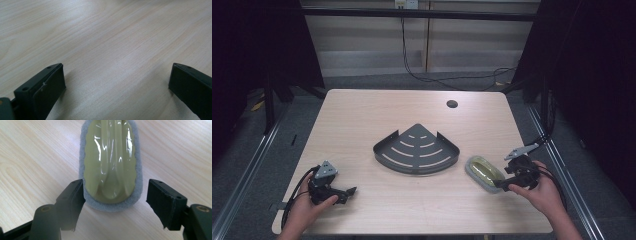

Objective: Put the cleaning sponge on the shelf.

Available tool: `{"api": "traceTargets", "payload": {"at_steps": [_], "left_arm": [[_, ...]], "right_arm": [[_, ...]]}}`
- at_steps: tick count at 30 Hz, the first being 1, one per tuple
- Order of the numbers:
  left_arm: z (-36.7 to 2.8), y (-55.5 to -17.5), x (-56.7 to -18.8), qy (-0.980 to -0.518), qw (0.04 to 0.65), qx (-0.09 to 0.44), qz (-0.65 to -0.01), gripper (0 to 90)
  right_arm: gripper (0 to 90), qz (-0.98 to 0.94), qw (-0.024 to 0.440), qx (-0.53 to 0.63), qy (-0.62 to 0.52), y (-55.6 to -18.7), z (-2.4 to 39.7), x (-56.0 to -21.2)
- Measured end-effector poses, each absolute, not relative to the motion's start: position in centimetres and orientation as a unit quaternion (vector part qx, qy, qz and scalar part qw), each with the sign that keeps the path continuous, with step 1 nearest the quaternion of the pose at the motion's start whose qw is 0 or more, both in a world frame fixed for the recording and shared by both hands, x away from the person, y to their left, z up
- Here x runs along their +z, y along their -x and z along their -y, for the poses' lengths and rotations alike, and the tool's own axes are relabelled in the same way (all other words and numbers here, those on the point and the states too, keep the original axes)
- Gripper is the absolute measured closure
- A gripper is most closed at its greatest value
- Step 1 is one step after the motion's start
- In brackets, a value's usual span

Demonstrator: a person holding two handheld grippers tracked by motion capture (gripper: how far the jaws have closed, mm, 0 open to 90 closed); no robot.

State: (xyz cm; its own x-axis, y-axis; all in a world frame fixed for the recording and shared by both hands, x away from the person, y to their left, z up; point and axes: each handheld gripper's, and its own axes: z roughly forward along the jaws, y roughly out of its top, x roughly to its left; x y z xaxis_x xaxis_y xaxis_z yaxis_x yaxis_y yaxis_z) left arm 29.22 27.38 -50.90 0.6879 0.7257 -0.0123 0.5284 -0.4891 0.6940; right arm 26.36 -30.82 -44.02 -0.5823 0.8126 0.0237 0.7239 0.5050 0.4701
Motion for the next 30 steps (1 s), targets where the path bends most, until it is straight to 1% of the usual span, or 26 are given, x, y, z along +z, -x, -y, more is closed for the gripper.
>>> {"api": "traceTargets", "payload": {"at_steps": [1,3,9,18,30], "left_arm": [[-27.4,-29.2,-50.9,-0.851,0.346,0.143,-0.369,0.1],[-27.4,-29.2,-50.9,-0.851,0.346,0.143,-0.369,0.1],[-27.4,-29.2,-50.9,-0.851,0.346,0.143,-0.369,0.1],[-27.4,-29.2,-50.9,-0.851,0.346,0.142,-0.368,0.1],[-27.4,-29.2,-50.9,-0.851,0.346,0.142,-0.369,0.1]], "right_arm": [[30.3,-0.862,0.100,0.220,-0.446,-26.5,30.7,-43.9],[35.2,-0.867,0.085,0.216,-0.441,-27.2,30.3,-43.7],[36.7,-0.874,0.069,0.197,-0.440,-28.3,29.7,-43.4],[42.9,-0.881,0.032,0.158,-0.444,-30.2,28.7,-42.9],[49.3,-0.890,0.022,0.118,-0.440,-31.7,27.7,-42.6]]}}
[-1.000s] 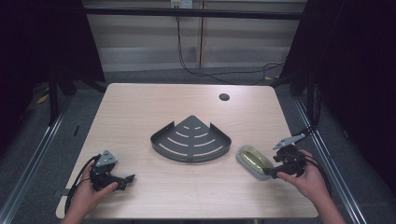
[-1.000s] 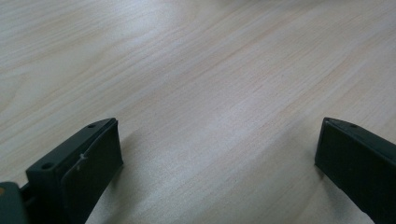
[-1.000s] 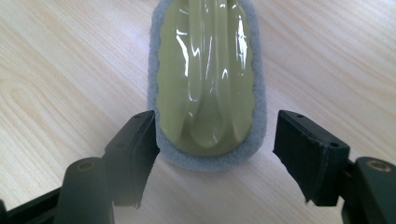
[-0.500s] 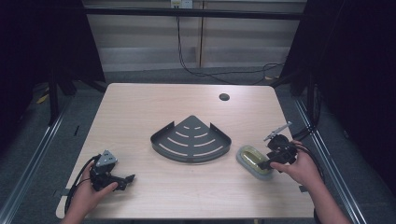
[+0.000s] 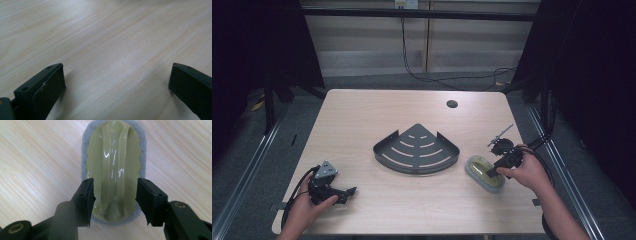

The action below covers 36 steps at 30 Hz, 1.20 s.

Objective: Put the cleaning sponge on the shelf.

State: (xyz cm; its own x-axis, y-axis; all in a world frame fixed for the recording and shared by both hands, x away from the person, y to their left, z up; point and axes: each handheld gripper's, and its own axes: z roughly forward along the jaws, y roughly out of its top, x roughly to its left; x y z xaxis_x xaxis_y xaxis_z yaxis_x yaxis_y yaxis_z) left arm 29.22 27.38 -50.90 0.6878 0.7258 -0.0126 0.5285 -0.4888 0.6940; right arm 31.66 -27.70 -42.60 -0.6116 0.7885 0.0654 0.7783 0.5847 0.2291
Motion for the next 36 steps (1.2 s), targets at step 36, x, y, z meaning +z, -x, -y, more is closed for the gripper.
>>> {"api": "traceTargets", "payload": {"at_steps": [36], "left_arm": [[-27.4,-29.2,-50.9,-0.851,0.346,0.143,-0.368,0.1]], "right_arm": [[71.7,-0.900,0.021,0.091,-0.425,-33.1,26.4,-41.5]]}}
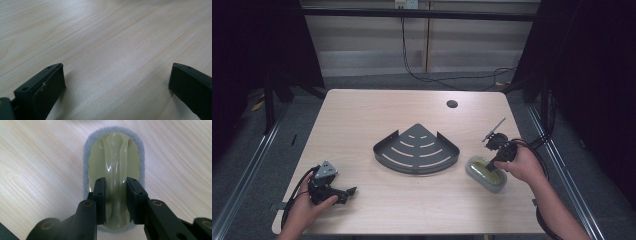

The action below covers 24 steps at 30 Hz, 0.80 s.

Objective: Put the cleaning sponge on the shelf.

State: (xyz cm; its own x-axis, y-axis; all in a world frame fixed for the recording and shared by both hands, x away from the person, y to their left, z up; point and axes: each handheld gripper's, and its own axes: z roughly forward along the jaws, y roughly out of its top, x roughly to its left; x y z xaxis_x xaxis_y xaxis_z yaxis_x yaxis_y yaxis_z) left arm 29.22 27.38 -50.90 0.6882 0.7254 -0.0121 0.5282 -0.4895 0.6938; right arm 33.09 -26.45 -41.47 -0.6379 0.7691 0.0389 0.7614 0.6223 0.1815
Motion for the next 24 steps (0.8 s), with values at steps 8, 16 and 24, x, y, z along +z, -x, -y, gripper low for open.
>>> {"api": "traceTargets", "payload": {"at_steps": [8,16,24], "left_arm": [[-27.4,-29.2,-50.9,-0.851,0.346,0.142,-0.368,0.1],[-27.4,-29.2,-50.9,-0.851,0.346,0.142,-0.368,0.1],[-27.4,-29.2,-50.9,-0.851,0.346,0.142,-0.368,0.1]], "right_arm": [[71.8,-0.899,0.027,0.093,-0.426,-33.2,26.1,-39.9],[71.9,-0.898,0.030,0.100,-0.428,-33.4,25.5,-38.9],[71.9,-0.897,0.031,0.106,-0.429,-33.7,25.3,-38.4]]}}
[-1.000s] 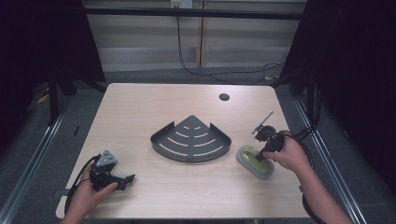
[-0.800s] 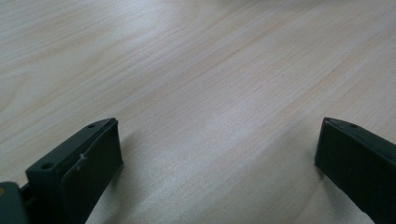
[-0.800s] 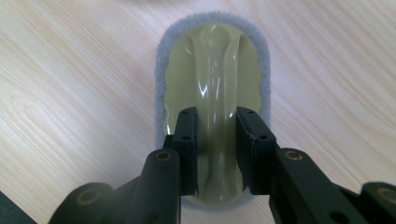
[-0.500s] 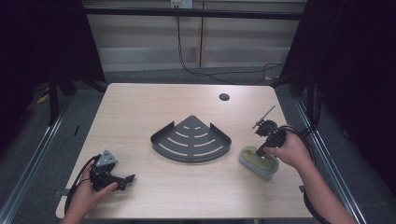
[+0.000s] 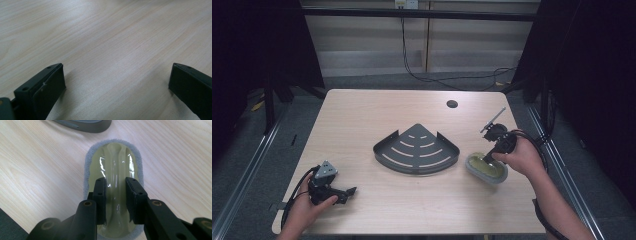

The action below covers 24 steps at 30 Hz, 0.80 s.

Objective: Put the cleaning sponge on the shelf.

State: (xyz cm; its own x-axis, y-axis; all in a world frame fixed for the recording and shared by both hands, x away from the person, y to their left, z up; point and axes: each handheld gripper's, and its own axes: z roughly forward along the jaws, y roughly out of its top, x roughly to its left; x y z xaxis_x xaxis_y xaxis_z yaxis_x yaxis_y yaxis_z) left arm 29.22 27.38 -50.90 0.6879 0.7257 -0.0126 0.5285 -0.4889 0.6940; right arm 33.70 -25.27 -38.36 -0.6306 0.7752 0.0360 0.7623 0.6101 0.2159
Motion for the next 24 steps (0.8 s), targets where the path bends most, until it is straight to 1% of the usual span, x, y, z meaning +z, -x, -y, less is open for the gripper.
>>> {"api": "traceTargets", "payload": {"at_steps": [3,8,15,24], "left_arm": [[-27.4,-29.2,-50.9,-0.851,0.346,0.143,-0.368,0.1],[-27.4,-29.2,-50.9,-0.851,0.346,0.142,-0.368,0.1],[-27.4,-29.2,-50.9,-0.851,0.346,0.143,-0.368,0.1],[-27.4,-29.2,-50.9,-0.851,0.346,0.142,-0.368,0.1]], "right_arm": [[71.9,-0.897,0.035,0.103,-0.427,-33.7,25.3,-38.7],[71.9,-0.895,0.027,0.104,-0.432,-33.5,25.6,-40.0],[71.8,-0.895,0.025,0.106,-0.433,-33.3,25.9,-40.7],[72.0,-0.889,0.035,0.119,-0.441,-33.5,26.2,-39.1]]}}
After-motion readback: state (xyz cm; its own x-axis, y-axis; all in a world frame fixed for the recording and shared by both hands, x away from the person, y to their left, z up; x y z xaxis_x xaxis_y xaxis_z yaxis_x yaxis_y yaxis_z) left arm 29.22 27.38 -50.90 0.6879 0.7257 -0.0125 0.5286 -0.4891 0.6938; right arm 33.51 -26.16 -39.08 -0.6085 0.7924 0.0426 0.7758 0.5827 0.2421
